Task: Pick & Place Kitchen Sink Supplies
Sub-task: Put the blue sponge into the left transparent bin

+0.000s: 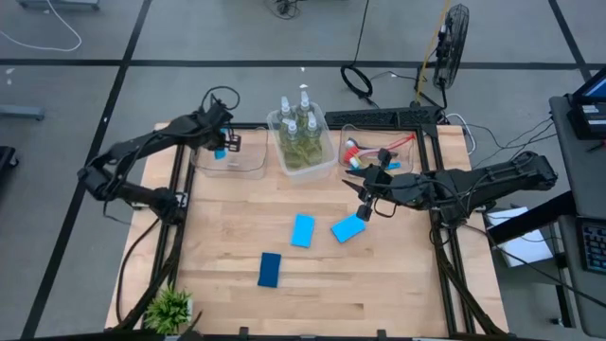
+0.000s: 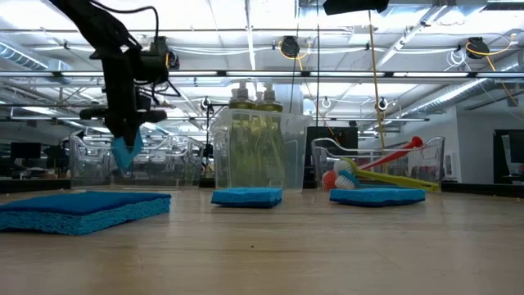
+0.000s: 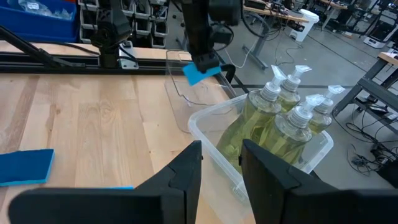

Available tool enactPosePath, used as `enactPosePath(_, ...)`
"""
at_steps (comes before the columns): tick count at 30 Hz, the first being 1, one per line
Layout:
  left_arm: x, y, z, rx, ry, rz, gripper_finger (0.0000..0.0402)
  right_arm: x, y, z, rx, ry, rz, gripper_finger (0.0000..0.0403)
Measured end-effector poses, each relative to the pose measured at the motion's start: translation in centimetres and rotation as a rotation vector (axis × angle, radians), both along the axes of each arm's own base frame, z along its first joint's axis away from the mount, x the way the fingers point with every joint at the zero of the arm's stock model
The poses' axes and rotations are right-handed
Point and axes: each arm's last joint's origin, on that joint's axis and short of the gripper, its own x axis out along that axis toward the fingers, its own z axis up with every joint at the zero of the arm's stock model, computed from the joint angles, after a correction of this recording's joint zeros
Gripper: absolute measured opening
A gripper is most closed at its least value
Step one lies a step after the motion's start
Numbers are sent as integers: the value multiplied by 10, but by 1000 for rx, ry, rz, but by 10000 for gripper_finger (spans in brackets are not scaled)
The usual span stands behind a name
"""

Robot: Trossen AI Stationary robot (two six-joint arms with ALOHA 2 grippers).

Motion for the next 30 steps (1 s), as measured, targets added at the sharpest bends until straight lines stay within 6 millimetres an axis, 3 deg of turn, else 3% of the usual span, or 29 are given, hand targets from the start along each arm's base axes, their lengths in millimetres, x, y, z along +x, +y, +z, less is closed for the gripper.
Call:
enactPosePath(9,0,14,-22,-76,51,11,19,0,0,0,0,0,0,100)
enactPosePath(19,0,16,-26,-92,99,-73,95,0,0,0,0,0,0,100)
enactPosePath(30,-5,11,-19,-68,154,-114,213,0,0,0,0,0,0,100)
